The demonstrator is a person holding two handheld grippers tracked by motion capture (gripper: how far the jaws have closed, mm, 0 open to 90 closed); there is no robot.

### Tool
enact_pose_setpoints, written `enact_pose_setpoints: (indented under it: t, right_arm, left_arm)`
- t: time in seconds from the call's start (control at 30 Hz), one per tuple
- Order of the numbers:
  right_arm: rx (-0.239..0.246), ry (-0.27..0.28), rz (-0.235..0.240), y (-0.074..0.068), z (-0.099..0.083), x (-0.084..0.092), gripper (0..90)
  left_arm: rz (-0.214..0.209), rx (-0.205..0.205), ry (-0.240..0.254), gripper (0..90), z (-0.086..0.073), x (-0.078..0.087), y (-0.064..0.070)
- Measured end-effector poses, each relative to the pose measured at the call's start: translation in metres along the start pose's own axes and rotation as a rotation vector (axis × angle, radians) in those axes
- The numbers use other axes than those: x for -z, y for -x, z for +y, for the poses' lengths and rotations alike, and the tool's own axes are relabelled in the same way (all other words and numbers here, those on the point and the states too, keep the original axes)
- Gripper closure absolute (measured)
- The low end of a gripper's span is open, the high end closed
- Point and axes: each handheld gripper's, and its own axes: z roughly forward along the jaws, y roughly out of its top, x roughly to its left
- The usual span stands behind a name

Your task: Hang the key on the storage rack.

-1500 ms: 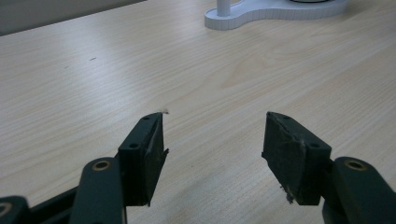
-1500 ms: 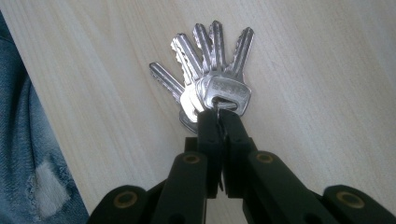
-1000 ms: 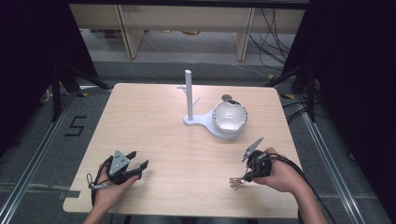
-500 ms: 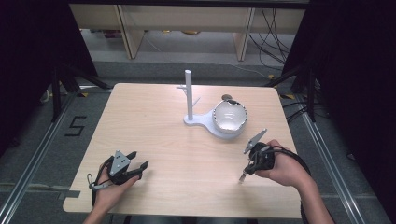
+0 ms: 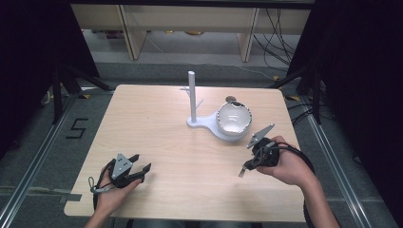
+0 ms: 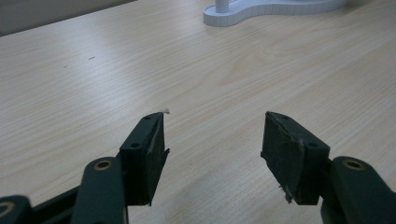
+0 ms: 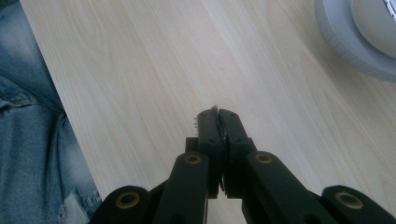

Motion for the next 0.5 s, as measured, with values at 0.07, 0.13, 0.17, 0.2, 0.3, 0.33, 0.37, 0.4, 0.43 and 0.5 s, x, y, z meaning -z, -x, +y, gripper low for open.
enact_pose_setpoints:
  t: [0.07, 0.13, 0.17, 0.2, 0.3, 0.33, 0.37, 0.4, 0.43, 0.5]
  right_arm:
    - [-0.023, 0.008, 0.005, -0.003, 0.003, 0.001, 89.3]
    - [-0.01, 0.012, 0.002, -0.002, 0.004, 0.001, 89.3]
    - [0.006, 0.029, -0.001, -0.002, 0.008, 0.0, 89.3]
    - [0.007, 0.035, -0.003, -0.003, 0.01, 0.001, 89.4]
    - [0.011, 0.053, -0.008, -0.005, 0.016, 0.0, 89.3]
    - [0.011, 0.053, -0.008, -0.005, 0.016, 0.0, 89.3]
    - [0.005, 0.062, -0.006, -0.006, 0.019, 0.0, 89.3]
    - [0.014, 0.086, -0.006, -0.008, 0.024, -0.001, 89.3]
    - [0.01, 0.093, -0.004, -0.009, 0.026, -0.001, 89.4]
    - [0.015, 0.104, -0.007, -0.01, 0.027, -0.001, 89.3]
  left_arm:
    - [-0.024, 0.02, 0.009, 39.8, 0.001, 0.0, 0.003]
    - [-0.045, 0.03, 0.022, 39.8, 0.002, -0.001, 0.005]
    - [-0.055, 0.023, 0.021, 39.8, 0.003, -0.002, 0.008]
    - [-0.07, -0.001, 0.022, 39.8, 0.007, -0.002, 0.014]
    - [-0.1, -0.014, 0.047, 39.8, 0.014, -0.003, 0.023]
    - [-0.1, -0.014, 0.047, 39.8, 0.014, -0.003, 0.023]
    - [-0.113, -0.012, 0.057, 39.8, 0.017, -0.003, 0.026]
    - [-0.137, -0.015, 0.067, 39.8, 0.022, -0.003, 0.032]
    - [-0.152, -0.015, 0.079, 39.8, 0.023, -0.003, 0.034]
    - [-0.158, -0.019, 0.08, 39.9, 0.027, -0.002, 0.038]
